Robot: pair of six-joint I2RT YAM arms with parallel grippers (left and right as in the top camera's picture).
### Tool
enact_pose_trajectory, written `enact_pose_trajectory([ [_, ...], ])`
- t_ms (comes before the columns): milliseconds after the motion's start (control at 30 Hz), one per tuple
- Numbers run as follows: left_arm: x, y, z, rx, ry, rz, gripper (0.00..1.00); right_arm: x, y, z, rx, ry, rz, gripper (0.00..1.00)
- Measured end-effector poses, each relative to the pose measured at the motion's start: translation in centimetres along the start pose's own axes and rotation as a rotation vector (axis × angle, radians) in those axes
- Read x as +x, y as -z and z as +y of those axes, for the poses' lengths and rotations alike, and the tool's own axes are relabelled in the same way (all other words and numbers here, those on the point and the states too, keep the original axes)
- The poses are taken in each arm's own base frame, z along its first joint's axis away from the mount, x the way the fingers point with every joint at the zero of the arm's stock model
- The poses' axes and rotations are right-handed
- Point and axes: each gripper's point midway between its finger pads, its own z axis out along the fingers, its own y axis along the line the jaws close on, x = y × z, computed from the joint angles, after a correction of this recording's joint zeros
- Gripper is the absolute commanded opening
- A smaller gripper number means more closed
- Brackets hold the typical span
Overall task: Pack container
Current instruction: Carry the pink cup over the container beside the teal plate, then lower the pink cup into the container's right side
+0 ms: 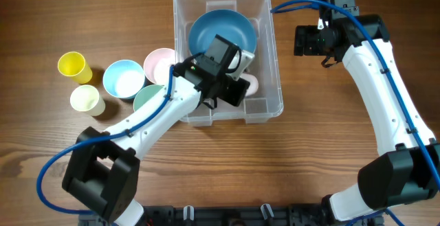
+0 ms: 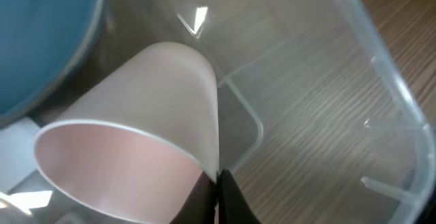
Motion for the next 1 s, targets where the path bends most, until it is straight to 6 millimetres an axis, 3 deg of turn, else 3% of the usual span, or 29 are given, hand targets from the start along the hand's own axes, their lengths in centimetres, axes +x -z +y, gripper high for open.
enact_pose_trajectory([
  [167,-1.0,0.9,-0.1,-0.025,-0.013,-0.01,0.04,0.0,0.0,0.0,0.0,0.0,0.0,1.0],
  [333,-0.9,0.6,-0.1,-0.109,-0.061,-0.006,0.04,0.0,0.0,0.0,0.0,0.0,0.0,1.0],
  [667,-0.2,-0.4,-2.9,-0.203,-0.226,0.003,0.04,0.0,0.0,0.0,0.0,0.0,0.0,1.0],
  [1000,-0.3,-0.3,-2.7,-0.219,-0.24,-0.002,0.04,0.0,0.0,0.0,0.0,0.0,0.0,1.0],
])
